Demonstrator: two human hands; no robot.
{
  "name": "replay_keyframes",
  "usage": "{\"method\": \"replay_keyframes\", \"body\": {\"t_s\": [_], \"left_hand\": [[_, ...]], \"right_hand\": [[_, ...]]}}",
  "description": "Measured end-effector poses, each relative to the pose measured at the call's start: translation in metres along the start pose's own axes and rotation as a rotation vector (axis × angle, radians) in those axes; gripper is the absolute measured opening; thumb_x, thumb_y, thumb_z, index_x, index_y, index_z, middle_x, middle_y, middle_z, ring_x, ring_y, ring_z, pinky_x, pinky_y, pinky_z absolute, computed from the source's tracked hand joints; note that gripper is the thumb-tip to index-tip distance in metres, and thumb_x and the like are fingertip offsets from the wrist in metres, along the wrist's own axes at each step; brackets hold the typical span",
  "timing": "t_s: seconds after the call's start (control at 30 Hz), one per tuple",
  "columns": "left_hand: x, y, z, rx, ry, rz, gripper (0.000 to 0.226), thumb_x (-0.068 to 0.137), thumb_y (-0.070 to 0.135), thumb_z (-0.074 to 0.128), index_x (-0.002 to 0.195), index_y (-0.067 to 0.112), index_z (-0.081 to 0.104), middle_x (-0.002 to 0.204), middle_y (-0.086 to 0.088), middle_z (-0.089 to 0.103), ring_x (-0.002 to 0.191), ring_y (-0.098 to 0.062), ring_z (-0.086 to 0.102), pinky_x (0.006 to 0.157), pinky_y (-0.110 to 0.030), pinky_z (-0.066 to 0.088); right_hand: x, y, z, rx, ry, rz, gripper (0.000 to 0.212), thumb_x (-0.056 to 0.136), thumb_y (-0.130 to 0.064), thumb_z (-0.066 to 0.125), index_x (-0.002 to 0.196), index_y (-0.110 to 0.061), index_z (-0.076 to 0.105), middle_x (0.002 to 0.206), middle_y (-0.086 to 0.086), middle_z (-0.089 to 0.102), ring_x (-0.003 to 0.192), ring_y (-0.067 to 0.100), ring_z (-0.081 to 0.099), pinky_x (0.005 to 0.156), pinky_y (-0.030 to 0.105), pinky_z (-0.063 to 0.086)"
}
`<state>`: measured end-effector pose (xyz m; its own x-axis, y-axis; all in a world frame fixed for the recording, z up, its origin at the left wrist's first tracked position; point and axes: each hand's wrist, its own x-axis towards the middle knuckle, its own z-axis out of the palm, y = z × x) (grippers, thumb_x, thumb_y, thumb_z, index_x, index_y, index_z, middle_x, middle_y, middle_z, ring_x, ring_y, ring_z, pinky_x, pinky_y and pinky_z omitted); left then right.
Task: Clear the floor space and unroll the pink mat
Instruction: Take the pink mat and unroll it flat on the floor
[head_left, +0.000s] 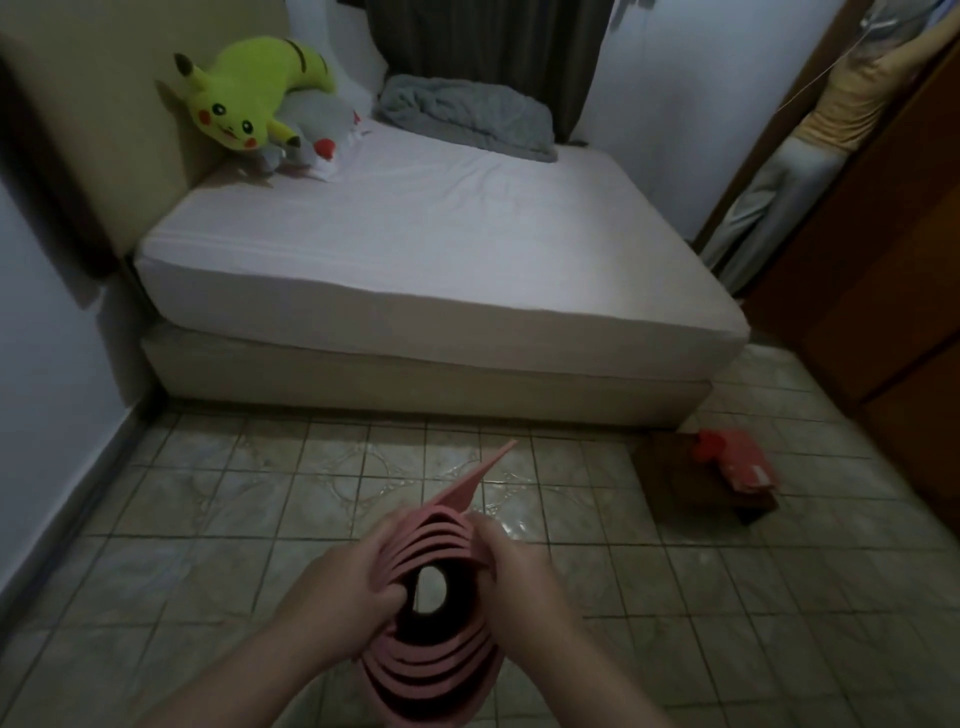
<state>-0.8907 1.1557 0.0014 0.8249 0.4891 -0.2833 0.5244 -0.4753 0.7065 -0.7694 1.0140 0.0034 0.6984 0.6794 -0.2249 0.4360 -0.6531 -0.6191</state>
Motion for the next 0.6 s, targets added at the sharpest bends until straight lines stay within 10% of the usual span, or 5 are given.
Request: {"method": "replay_keyframes", "body": {"t_s": [0.27,0.6], "left_hand": [[-0.048,0.064,0.107,-0.004,0.094,0.006,0.073,0.074,0.023,0.062,0.134,0.052,0.032,0.056,0.016,0.059,0.063,0.015,0.057,0.048,-0.006,0.042],[-0.038,0.046,0.195,-0.020,0.187,0.150,0.098,0.074,0.025,0.063,0.129,0.072,-0.004,0.107,0.014,0.063,0.084,-0.004,0.060,0.068,-0.013,0.043]], "right_hand": [[-0.066,0.096,-0.044,-0.046,0.028,-0.087,0.049,0.093,-0.014,0.039,0.130,-0.046,0.034,0.112,0.003,0.061,0.098,0.019,0.060,0.083,0.038,0.054],[-0.075,0.173,-0.027,-0.115,0.131,-0.163,0.056,0.086,-0.027,0.035,0.138,-0.046,0.034,0.128,0.003,0.053,0.103,0.025,0.058,0.085,0.036,0.049]]}}
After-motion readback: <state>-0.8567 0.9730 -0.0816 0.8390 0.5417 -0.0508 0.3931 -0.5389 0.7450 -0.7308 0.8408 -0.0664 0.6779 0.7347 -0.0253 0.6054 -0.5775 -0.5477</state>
